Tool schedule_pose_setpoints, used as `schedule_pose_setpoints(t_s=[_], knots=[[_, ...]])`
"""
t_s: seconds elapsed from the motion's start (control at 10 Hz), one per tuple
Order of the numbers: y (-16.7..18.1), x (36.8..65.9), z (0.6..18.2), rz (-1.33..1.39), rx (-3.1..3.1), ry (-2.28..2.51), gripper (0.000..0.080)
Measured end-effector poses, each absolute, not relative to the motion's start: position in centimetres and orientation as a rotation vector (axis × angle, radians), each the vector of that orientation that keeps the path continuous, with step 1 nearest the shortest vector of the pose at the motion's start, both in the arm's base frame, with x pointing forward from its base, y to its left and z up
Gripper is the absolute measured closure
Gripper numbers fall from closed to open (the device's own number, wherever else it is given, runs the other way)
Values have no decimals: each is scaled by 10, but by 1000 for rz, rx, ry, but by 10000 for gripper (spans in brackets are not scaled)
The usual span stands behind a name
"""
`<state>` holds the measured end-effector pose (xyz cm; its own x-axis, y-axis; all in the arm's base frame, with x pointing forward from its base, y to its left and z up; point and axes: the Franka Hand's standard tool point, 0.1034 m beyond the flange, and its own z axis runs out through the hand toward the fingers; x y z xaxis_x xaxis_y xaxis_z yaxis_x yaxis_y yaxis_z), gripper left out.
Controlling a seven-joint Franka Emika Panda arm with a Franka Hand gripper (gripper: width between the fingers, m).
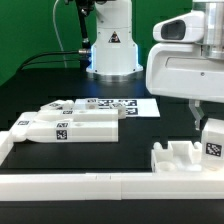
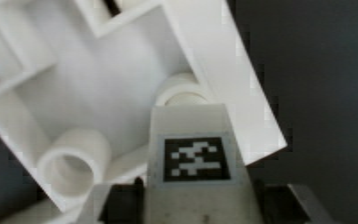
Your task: Assemble chair
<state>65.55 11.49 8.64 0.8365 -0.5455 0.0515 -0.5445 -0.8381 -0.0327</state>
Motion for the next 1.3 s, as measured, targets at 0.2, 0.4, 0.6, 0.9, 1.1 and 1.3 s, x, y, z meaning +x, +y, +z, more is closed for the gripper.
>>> schedule_pose_setpoints(t_s=[0.2,0.4,0.6,0.9,1.1,1.3], knots=[[121,651,84,-125,-2806,1344,515],[122,650,83,-125,-2621,1615,515],[119,651,83,-92,-2503,1739,515],[120,648,81,-79,-2656,1536,359],[116,649,81,-70,-2913,1021,204],[115,649,81,-64,-2991,790,153]])
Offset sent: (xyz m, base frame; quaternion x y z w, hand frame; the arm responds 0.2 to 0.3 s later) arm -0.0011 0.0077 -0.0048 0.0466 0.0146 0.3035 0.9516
